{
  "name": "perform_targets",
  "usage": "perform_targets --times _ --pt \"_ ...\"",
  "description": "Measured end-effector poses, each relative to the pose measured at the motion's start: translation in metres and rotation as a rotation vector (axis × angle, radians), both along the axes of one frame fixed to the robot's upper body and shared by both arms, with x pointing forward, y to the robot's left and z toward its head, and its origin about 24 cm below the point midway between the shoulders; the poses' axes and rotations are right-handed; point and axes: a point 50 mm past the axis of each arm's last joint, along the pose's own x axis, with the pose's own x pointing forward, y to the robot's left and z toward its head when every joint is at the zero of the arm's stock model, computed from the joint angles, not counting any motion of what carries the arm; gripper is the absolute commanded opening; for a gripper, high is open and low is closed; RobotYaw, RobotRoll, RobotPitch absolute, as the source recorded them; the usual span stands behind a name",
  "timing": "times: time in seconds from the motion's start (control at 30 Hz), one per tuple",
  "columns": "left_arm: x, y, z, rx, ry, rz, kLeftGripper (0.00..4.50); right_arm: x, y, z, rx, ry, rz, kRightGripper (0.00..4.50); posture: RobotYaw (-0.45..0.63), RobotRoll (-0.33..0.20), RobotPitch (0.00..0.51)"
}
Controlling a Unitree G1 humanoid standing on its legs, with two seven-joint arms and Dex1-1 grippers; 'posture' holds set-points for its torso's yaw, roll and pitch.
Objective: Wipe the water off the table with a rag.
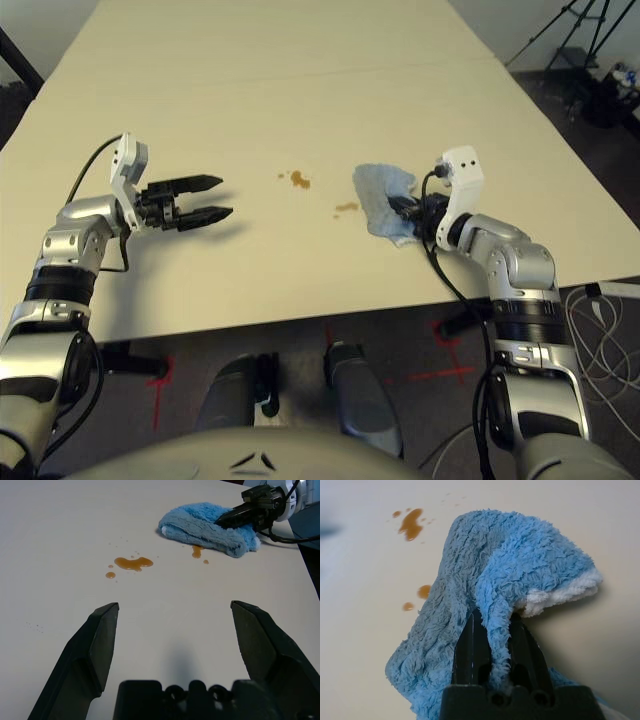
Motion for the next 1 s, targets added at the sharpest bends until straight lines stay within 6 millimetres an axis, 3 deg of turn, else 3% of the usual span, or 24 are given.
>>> perform_targets --times 0.23,0.57,0.77,1.0 --pt "0.000 -0.001 -0.001 -0.002 0.002 -0.001 4.50 -0.010 0.022 -0.001 0.022 0.026 0.077 0.06 -0.31 0.000 0.139" --pt "0.000 -0.001 -0.002 -0.005 0.004 -0.002 4.50 -0.008 0.020 0.000 0.024 0.029 0.076 0.06 -0.31 0.000 0.138" --pt "0.000 -0.003 -0.002 -0.008 0.002 -0.006 4.50 0.006 0.004 0.004 -0.006 0.022 0.011 0.06 -0.32 0.000 0.134" --pt "0.000 -0.004 -0.002 -0.009 0.001 -0.007 4.50 0.024 -0.055 0.015 -0.117 -0.046 -0.239 0.06 -0.32 0.000 0.133"
